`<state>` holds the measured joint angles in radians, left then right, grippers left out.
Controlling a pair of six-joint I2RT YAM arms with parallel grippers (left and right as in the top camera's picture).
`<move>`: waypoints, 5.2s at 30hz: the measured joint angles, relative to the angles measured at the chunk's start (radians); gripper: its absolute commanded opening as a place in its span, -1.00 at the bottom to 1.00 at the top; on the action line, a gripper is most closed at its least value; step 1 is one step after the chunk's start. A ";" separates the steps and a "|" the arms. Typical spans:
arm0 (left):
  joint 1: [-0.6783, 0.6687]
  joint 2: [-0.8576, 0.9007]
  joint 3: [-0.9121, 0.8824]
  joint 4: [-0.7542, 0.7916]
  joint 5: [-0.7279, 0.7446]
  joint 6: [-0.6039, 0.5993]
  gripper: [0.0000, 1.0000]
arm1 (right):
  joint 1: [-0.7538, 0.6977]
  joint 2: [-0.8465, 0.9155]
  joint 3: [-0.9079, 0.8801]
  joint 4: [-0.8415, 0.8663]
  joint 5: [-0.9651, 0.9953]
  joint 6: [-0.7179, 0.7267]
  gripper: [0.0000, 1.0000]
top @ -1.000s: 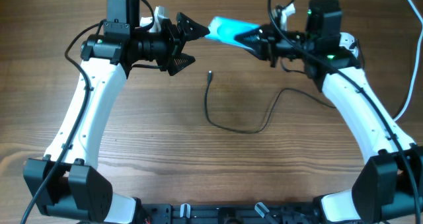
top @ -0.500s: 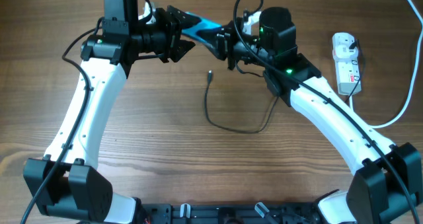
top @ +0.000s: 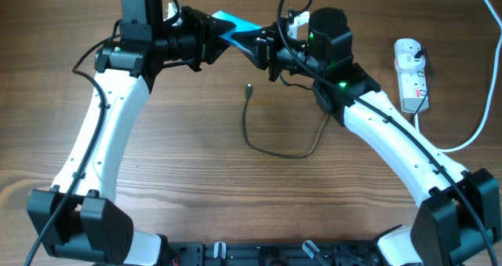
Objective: Plug charger to phone and switch on socket
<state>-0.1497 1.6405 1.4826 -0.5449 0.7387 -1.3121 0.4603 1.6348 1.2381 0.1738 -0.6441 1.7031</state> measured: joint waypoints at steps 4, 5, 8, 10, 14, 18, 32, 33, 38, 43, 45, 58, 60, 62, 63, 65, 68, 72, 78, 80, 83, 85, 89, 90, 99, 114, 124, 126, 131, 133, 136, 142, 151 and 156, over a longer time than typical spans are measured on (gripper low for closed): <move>0.000 0.000 0.000 0.002 -0.013 -0.018 -0.46 | 0.000 0.000 0.000 0.002 -0.016 0.034 -0.92; 0.000 0.000 0.000 0.007 -0.014 -0.021 -0.54 | 0.000 0.000 0.000 0.003 -0.020 0.041 -0.91; 0.000 0.000 0.000 0.015 -0.020 -0.034 -0.68 | 0.003 0.000 0.000 0.000 -0.024 0.055 -0.92; 0.000 0.000 0.001 0.016 -0.021 -0.047 -0.86 | 0.004 0.000 0.000 0.000 -0.024 0.080 -0.91; 0.000 -0.001 0.001 0.026 -0.020 -0.083 -0.92 | 0.003 0.000 0.000 -0.003 -0.015 0.160 -0.91; 0.000 -0.001 0.001 0.022 -0.024 -0.086 -0.92 | 0.003 0.000 0.000 -0.005 -0.017 0.166 -0.76; -0.001 -0.001 0.001 -0.009 -0.077 0.057 -0.92 | 0.003 0.000 0.000 -0.017 -0.036 0.015 0.49; -0.001 -0.001 0.001 -0.024 -0.081 0.092 -0.92 | -0.003 0.000 0.000 -0.032 -0.043 -0.005 0.49; -0.001 -0.001 0.010 -0.152 -0.124 0.248 -0.92 | -0.037 0.000 -0.002 -0.223 -0.069 -0.197 0.54; 0.021 -0.002 0.007 -0.323 -0.192 0.469 -0.92 | -0.153 0.000 0.002 -0.459 -0.058 -0.441 0.62; 0.067 -0.002 0.007 -0.373 -0.204 0.561 -0.92 | -0.190 0.000 0.002 -0.515 -0.053 -0.548 0.61; 0.209 -0.002 0.007 -0.435 0.227 0.953 -0.92 | -0.161 0.000 0.008 -0.908 0.046 -1.176 0.47; 0.209 -0.002 0.007 -0.414 0.285 0.964 -0.92 | -0.113 0.000 0.049 -0.980 0.124 -1.210 0.40; 0.212 -0.002 0.007 -0.364 0.352 0.968 -0.92 | -0.072 0.000 0.102 -1.023 0.194 -1.223 0.24; 0.221 -0.002 0.006 -0.332 0.397 0.963 -0.92 | -0.053 0.000 0.135 -1.042 0.232 -1.232 0.20; 0.255 -0.002 0.006 -0.305 0.441 0.933 -0.92 | -0.031 0.000 0.188 -1.058 0.280 -1.237 0.19; 0.359 -0.002 0.006 -0.294 0.468 0.875 -0.92 | -0.016 0.000 0.266 -1.062 0.346 -1.237 0.16; 0.476 -0.002 0.006 -0.313 0.477 0.848 -0.92 | -0.014 0.050 0.399 -1.087 0.377 -1.233 0.08; 0.533 -0.002 0.006 -0.341 0.478 0.838 -0.92 | 0.035 0.307 0.533 -1.100 0.407 -1.222 -0.19; 0.532 -0.002 0.006 -0.356 0.465 0.837 -0.92 | 0.056 0.381 0.534 -1.093 0.423 -1.201 -0.32; 0.533 -0.002 0.006 -0.367 0.436 0.835 -0.92 | 0.076 0.467 0.534 -1.066 0.444 -1.175 -0.39; 0.533 -0.002 0.006 -0.368 0.428 0.835 -0.92 | 0.087 0.538 0.534 -1.032 0.446 -1.154 -0.44; 0.533 -0.002 0.006 -0.368 0.410 0.835 -0.92 | 0.088 0.603 0.534 -0.990 0.447 -1.141 -0.47; 0.533 -0.002 0.006 -0.368 0.409 0.835 -0.92 | 0.090 0.612 0.534 -0.978 0.447 -1.139 -0.47; 0.533 -0.002 0.006 -0.368 0.399 0.835 -0.92 | 0.122 0.651 0.534 -0.919 0.496 -1.144 -0.51; 0.533 -0.002 0.006 -0.368 0.399 0.835 -0.92 | 0.121 0.670 0.534 -0.912 0.551 -1.144 -0.52; 0.533 -0.002 0.006 -0.376 0.399 0.835 -0.92 | 0.124 0.671 0.534 -0.905 0.551 -1.144 -0.63; 0.533 -0.002 0.006 -0.376 0.399 0.835 -0.92 | 0.125 0.673 0.534 -0.905 0.551 -1.142 -0.89; 0.533 -0.002 0.006 -0.379 0.399 0.835 -0.92 | 0.130 0.684 0.547 -0.906 0.553 -1.143 -0.91; 0.533 -0.002 0.006 -0.379 0.399 0.835 -0.92 | 0.137 0.688 0.565 -0.950 0.587 -1.143 -0.91; 0.533 -0.002 0.006 -0.379 0.399 0.835 -0.92 | 0.146 0.696 0.603 -1.081 0.675 -1.144 -0.91; 0.533 -0.002 0.006 -0.381 0.395 0.835 -0.92 | 0.145 0.707 0.630 -1.207 0.813 -1.159 -0.91; 0.533 -0.002 0.006 -0.394 0.395 0.835 -0.92 | 0.160 0.701 0.603 -1.122 0.798 -1.158 -0.91; 0.533 -0.002 0.006 -0.394 0.395 0.835 -0.92 | 0.160 0.663 0.517 -1.030 0.793 -1.149 -0.56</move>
<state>0.3828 1.6382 1.4887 -0.9390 1.1336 -0.4767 0.6205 2.2974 1.7550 -0.8562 0.1490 0.5537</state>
